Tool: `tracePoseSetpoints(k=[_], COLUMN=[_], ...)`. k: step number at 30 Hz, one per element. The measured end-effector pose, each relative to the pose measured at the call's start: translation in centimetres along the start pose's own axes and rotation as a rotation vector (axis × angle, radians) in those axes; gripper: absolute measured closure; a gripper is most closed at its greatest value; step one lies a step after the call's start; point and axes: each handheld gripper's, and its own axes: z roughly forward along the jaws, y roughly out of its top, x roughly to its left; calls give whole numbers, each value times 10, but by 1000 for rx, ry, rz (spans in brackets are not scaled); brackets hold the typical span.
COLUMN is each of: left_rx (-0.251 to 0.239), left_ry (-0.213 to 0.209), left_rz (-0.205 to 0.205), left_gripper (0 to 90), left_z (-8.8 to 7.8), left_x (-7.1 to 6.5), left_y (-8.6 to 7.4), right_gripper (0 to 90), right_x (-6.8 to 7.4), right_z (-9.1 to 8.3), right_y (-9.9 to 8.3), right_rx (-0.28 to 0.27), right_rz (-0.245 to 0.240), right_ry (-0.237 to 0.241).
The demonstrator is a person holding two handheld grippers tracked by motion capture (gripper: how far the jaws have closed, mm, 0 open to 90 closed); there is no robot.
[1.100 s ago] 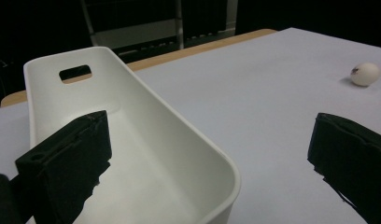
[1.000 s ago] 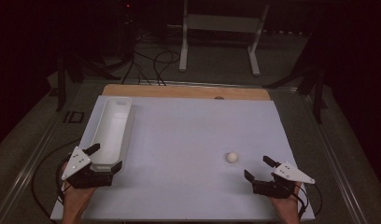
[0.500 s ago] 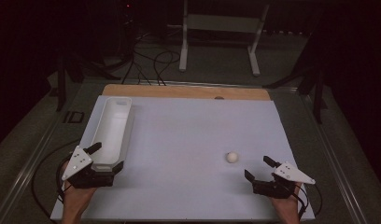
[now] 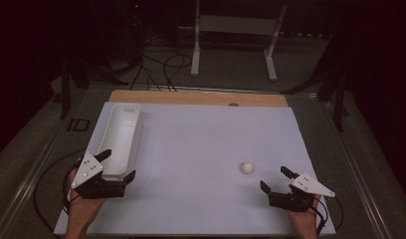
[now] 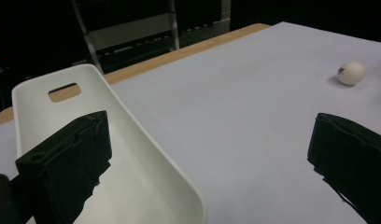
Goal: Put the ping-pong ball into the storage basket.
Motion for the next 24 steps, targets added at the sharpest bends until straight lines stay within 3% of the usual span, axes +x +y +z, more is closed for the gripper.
tracePoseSetpoints(k=[9,24], left_rx=[22,51], left_ry=[-42,-88], left_rz=[36,51], left_gripper=[3,2], left_z=[8,31], left_x=[-7,-14], left_y=[22,36], right_gripper=[80,81], right_x=[2,2], right_z=[2,3], right_y=[-1,-1], right_rx=[3,9], right_rz=[-1,0], right_ry=[5,1])
